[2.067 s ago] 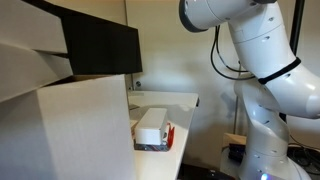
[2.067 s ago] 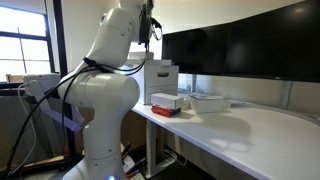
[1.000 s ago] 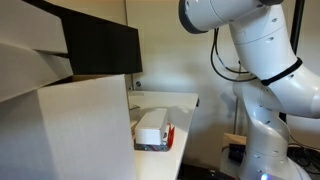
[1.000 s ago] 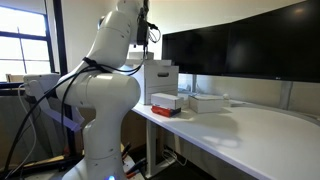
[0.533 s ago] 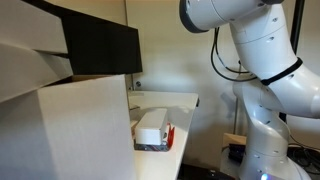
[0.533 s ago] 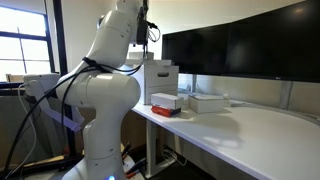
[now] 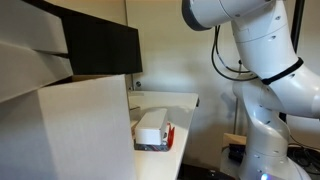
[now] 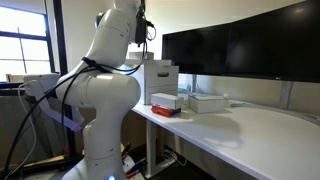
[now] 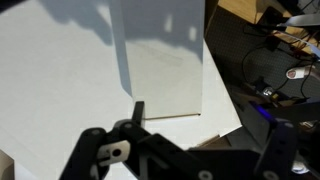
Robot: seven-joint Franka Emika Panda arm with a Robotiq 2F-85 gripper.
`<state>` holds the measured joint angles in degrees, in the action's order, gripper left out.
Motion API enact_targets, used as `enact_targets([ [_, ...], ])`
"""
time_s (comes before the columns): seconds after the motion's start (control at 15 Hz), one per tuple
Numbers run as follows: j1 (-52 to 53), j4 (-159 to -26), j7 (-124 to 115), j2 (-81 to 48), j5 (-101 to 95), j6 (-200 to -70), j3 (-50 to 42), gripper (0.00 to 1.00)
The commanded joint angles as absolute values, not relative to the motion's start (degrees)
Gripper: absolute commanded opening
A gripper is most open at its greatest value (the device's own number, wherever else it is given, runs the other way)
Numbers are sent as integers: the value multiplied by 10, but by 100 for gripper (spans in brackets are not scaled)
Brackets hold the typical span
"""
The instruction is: Remove the white box from the top of the storage box.
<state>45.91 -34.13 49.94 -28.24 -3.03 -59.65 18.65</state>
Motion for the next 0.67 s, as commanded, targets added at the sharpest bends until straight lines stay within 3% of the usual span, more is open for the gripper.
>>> enact_targets([
  [0.0, 460, -348, 494, -284, -40, -605, 181, 100],
  [0.6, 454, -357, 470, -293, -32, -630, 160, 100],
])
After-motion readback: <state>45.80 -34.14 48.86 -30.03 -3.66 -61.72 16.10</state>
